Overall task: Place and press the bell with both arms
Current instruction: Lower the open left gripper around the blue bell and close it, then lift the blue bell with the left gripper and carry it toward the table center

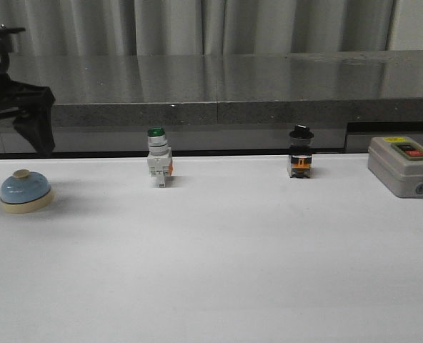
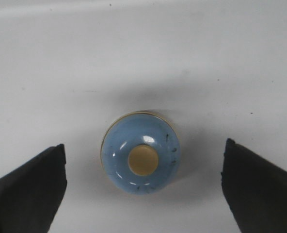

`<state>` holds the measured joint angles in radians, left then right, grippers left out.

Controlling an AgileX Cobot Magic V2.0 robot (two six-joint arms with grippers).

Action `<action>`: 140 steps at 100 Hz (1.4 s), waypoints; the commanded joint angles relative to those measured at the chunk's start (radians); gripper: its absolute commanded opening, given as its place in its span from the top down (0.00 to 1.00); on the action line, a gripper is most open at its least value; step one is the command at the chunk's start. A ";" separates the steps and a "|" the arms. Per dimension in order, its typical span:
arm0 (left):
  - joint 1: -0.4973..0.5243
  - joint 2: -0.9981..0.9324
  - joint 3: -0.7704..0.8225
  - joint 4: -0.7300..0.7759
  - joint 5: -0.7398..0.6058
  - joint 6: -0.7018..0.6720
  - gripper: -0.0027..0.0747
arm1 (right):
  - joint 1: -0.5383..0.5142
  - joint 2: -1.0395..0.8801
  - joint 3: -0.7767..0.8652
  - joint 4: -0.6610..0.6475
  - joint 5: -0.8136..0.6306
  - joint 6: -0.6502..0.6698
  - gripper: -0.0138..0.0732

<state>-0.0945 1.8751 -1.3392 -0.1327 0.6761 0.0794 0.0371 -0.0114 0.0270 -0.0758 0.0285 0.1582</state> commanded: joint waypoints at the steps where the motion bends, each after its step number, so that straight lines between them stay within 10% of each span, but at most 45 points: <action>1: -0.007 0.000 -0.058 -0.017 0.001 -0.008 0.18 | -0.006 -0.012 0.000 -0.002 -0.085 -0.005 0.91; 45: -0.007 0.114 -0.108 -0.017 0.026 -0.008 0.19 | -0.006 -0.012 0.000 -0.002 -0.085 -0.005 0.91; 83: -0.007 0.114 -0.140 -0.017 0.065 -0.008 0.64 | -0.006 -0.012 0.000 -0.002 -0.085 -0.005 0.91; 140: -0.258 0.108 -0.262 -0.017 0.246 0.038 0.64 | -0.006 -0.012 0.000 -0.002 -0.085 -0.005 0.91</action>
<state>-0.3013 2.0404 -1.5701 -0.1360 0.9289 0.1139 0.0371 -0.0114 0.0270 -0.0758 0.0285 0.1582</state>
